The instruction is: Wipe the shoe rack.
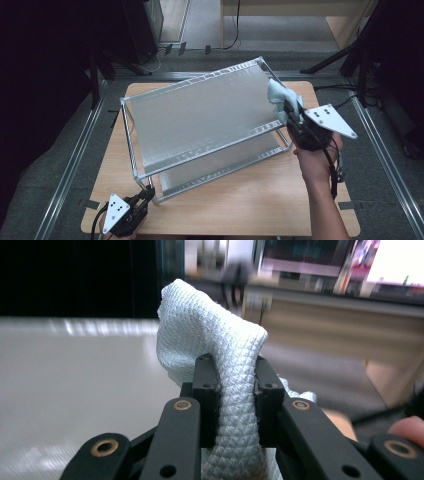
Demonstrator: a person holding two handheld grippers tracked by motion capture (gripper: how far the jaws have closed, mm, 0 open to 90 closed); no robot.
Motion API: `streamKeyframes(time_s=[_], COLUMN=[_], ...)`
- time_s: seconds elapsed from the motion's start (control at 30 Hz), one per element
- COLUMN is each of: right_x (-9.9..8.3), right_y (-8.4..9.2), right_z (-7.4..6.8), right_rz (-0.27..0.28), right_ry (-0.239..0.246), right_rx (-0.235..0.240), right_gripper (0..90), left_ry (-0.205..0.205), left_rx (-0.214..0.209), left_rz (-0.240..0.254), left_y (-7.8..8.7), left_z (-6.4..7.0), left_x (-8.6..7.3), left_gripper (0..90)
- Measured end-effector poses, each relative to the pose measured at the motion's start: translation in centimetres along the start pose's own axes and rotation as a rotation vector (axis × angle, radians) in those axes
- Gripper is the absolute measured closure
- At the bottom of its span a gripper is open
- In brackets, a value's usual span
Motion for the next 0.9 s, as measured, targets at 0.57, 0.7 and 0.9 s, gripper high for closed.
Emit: streamKeyframes(time_s=[0.57,0.7,0.9], right_x=[-3.2,-3.4,-3.6], right_y=[-0.2,-0.2,-0.2], right_z=[2.6,1.9,-0.2], right_rz=[-0.101,-0.126,-0.112], right_ry=[-0.044,-0.033,-0.069], right_rx=[-0.102,-0.035,0.007], right_gripper=[82.2,82.5,82.9], left_ry=[-0.001,0.012,0.020], left_rx=[-0.011,0.003,-0.001], left_rz=[0.001,-0.013,-0.048], left_y=[-0.3,-0.9,-1.4], left_z=[0.7,0.9,0.4], left_x=[0.1,0.5,0.9], left_gripper=[80.5,80.5,80.3])
Point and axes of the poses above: each handheld gripper's, and its own axes: y roughly backward along the jaws, x roughly out of its top, z roughly to its right, the point moved 5 cm from there along -y, roughly forward along the jaws, and after that the axes turned 13 degrees about x, right-handed, at the moved point
